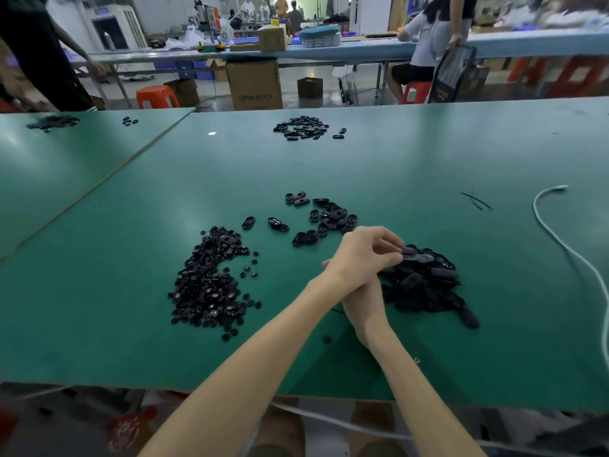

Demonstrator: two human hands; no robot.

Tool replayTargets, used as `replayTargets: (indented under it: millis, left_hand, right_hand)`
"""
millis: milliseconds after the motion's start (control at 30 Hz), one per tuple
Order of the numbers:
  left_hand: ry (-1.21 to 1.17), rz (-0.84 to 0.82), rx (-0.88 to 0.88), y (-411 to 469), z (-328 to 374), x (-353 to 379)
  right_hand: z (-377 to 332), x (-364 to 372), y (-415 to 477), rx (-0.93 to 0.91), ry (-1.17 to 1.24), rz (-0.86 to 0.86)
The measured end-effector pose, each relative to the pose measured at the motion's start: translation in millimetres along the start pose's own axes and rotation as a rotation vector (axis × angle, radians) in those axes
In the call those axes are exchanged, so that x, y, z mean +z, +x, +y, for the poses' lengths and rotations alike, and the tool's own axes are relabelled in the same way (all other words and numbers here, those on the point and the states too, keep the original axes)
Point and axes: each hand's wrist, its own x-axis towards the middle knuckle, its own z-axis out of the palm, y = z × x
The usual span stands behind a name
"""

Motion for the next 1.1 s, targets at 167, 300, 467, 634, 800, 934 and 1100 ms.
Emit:
replayTargets:
  millis: [167, 300, 467, 634, 800, 934, 1100]
  left_hand:
    - [0.089, 0.126, -0.039, 8, -12, -19]
    - [0.297, 0.269, -0.140, 12, -34, -51]
    - [0.714, 0.171, -0.245, 9, -65, -75]
    - [0.802, 0.203, -0.161, -2, -76, -78]
    - [0.765, 0.249, -0.145, -9, -77, -80]
    - [0.709, 0.291, -0.112, -17, -72, -82]
    - [0.363, 0.108, -0.098, -30, -59, -82]
  right_hand:
    - [-3, 0, -1, 0.029, -0.039, -0.084]
    - [-1, -1, 0, -0.004, -0.128, -0.076]
    - [0, -1, 0, -0.008, -0.122, -0.069]
    - [-1, 0, -1, -0.015, -0.121, -0.072]
    - [0, 0, -1, -0.002, -0.109, -0.068]
    - [2, 0, -1, 0.000, -0.094, -0.066]
    - [2, -1, -1, -0.010, -0.057, -0.057]
